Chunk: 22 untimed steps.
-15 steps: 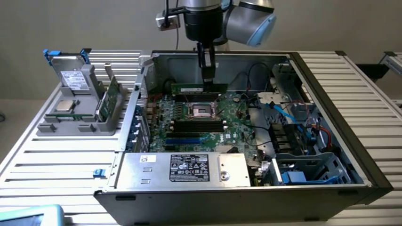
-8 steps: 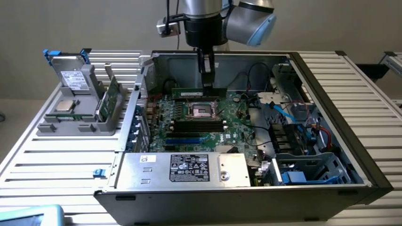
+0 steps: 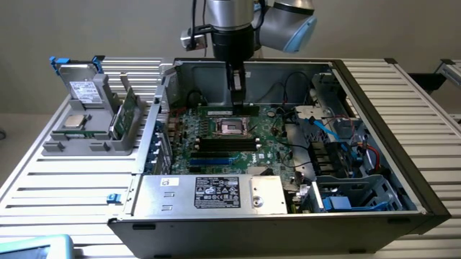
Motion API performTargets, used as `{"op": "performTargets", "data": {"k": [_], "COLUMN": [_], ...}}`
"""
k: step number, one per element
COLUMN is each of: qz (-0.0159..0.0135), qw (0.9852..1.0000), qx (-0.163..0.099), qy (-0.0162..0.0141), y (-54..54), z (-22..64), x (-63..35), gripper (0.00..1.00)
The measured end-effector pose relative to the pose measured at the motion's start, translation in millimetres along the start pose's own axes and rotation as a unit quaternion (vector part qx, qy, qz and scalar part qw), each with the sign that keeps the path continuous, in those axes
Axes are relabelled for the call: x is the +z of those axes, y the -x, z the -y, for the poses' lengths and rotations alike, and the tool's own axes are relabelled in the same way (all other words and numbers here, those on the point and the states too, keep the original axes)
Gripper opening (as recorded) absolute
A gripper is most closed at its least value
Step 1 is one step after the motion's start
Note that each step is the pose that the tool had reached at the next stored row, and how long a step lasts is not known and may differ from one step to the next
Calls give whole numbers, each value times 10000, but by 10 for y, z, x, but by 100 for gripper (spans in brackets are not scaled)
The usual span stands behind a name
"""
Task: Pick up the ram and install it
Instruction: 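Insert the ram into the slot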
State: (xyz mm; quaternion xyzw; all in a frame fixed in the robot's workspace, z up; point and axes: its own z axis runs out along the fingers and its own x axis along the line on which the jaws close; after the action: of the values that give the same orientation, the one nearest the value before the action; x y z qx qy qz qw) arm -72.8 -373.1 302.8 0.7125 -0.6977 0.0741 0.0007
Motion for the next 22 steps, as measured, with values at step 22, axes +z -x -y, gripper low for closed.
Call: {"op": "performTargets", "data": {"k": [22], "qz": [-207], "qw": [9998], "qx": [-23], "qy": [2], "y": [21], "z": [-18], "x": [154], "gripper": [14]}}
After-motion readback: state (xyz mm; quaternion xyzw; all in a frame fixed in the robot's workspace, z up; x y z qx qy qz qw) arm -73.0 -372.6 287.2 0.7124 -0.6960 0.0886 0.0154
